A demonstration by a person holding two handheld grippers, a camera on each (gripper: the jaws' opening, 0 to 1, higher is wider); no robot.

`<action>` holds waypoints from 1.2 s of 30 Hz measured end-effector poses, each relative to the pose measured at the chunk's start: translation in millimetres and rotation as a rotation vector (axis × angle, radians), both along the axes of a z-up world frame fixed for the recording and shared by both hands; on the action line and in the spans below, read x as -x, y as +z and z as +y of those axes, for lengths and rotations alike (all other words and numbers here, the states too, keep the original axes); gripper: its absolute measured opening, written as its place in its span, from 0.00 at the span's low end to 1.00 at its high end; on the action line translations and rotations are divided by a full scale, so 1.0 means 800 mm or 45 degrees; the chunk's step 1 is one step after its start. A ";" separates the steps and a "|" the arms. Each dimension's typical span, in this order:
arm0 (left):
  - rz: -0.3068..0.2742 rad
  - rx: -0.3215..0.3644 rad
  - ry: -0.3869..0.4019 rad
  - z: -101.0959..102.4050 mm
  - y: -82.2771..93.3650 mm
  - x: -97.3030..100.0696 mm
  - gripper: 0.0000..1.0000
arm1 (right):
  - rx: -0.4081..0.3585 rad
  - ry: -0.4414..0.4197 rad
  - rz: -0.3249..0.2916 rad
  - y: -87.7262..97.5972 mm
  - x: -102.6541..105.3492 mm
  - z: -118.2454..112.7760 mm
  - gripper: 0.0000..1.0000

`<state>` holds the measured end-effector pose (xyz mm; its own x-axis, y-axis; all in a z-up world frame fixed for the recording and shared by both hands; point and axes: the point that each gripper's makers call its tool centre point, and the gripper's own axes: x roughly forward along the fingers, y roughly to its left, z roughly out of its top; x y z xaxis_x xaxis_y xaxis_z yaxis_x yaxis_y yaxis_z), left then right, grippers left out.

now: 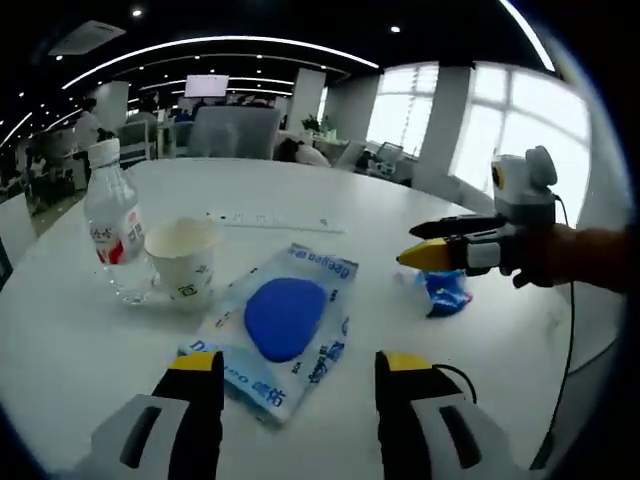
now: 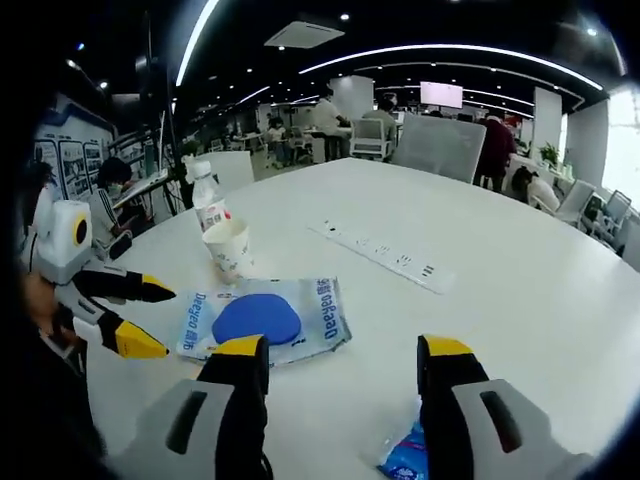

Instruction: Arrange the tabletop items into an orderly group along one side of the table until the central work area is clear of visible clutter.

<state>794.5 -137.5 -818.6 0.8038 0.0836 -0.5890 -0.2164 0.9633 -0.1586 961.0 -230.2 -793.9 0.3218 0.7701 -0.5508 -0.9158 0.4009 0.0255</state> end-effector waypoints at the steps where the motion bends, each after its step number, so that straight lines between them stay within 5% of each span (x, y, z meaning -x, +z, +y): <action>1: 0.006 0.003 0.034 0.005 -0.004 0.004 0.59 | 0.008 0.008 0.001 -0.001 -0.001 0.003 0.56; 13: 0.049 0.121 0.226 0.032 -0.032 0.031 0.56 | 0.085 0.083 0.053 -0.039 -0.013 0.028 0.51; 36: 0.100 0.267 0.198 0.006 -0.061 0.020 0.37 | 0.130 0.135 0.136 -0.077 -0.011 0.055 0.28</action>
